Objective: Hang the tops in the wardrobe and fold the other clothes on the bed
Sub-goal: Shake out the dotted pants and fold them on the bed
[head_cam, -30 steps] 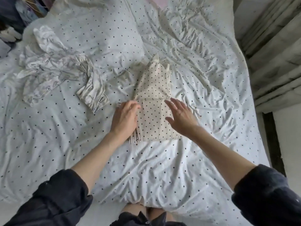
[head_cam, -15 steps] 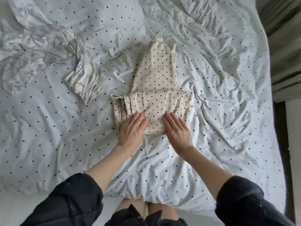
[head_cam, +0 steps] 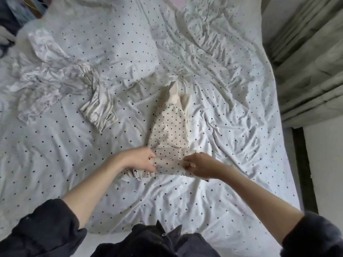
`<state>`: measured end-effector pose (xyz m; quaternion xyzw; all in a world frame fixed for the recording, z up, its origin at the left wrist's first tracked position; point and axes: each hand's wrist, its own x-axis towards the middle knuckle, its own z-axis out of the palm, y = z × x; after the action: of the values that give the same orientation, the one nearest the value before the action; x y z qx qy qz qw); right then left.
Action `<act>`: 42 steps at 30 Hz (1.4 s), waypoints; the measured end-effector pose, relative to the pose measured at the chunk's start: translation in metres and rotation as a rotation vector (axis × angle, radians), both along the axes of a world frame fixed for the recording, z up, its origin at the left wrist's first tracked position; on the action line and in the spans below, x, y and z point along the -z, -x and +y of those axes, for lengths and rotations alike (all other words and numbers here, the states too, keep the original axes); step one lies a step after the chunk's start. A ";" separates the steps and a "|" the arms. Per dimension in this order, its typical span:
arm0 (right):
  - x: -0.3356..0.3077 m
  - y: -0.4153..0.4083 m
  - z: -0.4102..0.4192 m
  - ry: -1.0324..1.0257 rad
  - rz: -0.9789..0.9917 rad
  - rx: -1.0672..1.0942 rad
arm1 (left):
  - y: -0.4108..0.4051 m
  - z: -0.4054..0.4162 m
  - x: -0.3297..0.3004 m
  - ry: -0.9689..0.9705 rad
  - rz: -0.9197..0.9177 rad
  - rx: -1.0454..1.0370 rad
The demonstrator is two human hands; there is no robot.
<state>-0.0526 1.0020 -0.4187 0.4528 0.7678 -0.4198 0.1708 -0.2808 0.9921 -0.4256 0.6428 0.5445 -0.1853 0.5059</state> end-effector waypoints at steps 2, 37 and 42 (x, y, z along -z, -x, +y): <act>-0.016 0.005 0.032 -0.006 0.001 0.019 | 0.005 0.027 -0.016 -0.052 -0.013 -0.029; 0.091 0.030 0.096 -0.718 0.001 -0.145 | 0.012 0.075 0.095 -0.897 0.082 0.130; 0.068 0.047 0.076 -0.522 -0.024 -0.141 | 0.034 0.063 0.075 -0.912 0.034 0.068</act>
<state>-0.0996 1.0781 -0.4872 0.4318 0.8776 -0.1895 0.0860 -0.3148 1.0547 -0.5003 0.8143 0.5573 0.0463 0.1558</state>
